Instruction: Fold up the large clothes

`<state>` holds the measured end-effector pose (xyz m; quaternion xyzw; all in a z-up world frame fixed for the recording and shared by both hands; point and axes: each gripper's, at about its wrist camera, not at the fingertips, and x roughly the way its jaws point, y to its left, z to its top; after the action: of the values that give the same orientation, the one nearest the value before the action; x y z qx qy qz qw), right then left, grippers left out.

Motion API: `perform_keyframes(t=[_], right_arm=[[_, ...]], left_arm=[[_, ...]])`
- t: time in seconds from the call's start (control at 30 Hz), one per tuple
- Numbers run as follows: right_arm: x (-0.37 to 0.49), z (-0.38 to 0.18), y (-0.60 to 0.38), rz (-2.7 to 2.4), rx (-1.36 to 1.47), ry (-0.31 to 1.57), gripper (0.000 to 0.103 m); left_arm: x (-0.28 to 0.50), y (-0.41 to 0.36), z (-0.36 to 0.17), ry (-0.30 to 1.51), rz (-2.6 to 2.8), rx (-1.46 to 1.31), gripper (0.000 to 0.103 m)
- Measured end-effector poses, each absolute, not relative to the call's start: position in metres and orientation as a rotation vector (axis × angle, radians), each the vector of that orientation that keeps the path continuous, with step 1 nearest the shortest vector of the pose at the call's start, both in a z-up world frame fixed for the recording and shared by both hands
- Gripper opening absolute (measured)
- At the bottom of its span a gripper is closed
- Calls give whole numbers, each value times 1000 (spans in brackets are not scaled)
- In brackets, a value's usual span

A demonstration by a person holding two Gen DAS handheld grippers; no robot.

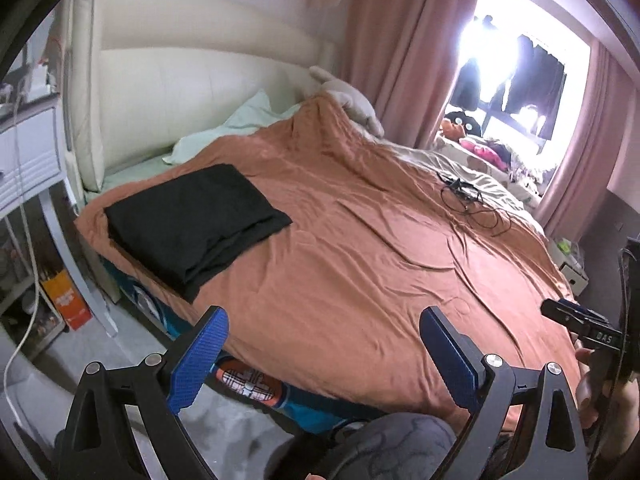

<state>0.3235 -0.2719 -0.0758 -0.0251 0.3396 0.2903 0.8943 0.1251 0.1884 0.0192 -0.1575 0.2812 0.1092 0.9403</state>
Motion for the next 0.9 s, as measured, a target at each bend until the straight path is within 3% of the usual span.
perform_keyframes(t=[0.9], right_arm=[[143,-39,-394,581,1,461,102]], left_arm=[[-14,104,47,416,191,-243,97]])
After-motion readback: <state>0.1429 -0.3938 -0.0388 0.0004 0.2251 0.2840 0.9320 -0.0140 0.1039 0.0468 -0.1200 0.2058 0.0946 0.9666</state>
